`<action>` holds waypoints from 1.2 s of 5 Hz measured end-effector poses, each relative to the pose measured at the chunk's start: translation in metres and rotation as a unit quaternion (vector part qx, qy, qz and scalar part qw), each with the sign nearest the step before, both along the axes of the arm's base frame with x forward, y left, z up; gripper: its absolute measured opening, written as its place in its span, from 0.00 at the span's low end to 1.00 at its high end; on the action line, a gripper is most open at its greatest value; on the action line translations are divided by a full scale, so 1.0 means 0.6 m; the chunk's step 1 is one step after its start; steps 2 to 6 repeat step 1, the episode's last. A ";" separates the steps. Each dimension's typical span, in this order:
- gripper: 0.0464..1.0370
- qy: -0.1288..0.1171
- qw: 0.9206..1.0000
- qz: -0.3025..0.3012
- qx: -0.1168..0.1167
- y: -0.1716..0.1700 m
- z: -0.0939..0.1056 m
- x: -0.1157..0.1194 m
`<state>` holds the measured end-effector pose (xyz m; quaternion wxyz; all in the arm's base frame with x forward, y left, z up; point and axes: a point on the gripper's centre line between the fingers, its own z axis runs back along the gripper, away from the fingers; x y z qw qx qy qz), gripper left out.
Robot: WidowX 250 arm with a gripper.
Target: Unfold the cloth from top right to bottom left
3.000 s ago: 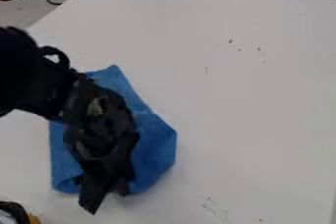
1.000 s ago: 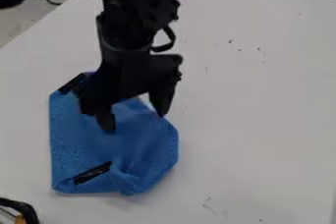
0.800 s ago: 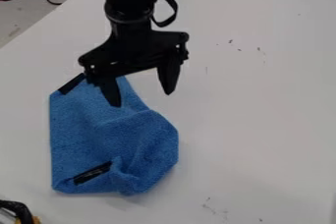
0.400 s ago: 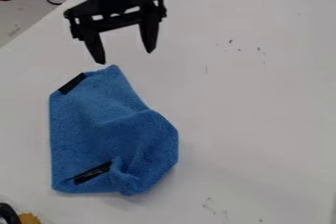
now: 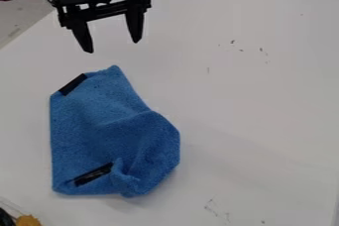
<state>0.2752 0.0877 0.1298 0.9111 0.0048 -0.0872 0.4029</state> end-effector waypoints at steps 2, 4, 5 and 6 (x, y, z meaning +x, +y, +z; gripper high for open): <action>0.96 0.002 1.000 -0.011 -0.010 0.013 -0.004 0.000; 0.96 0.002 1.000 -0.011 -0.010 0.013 -0.004 0.000; 0.96 0.002 1.000 -0.011 -0.010 0.013 -0.004 0.000; 0.96 0.002 1.000 -0.011 -0.010 0.013 -0.004 0.000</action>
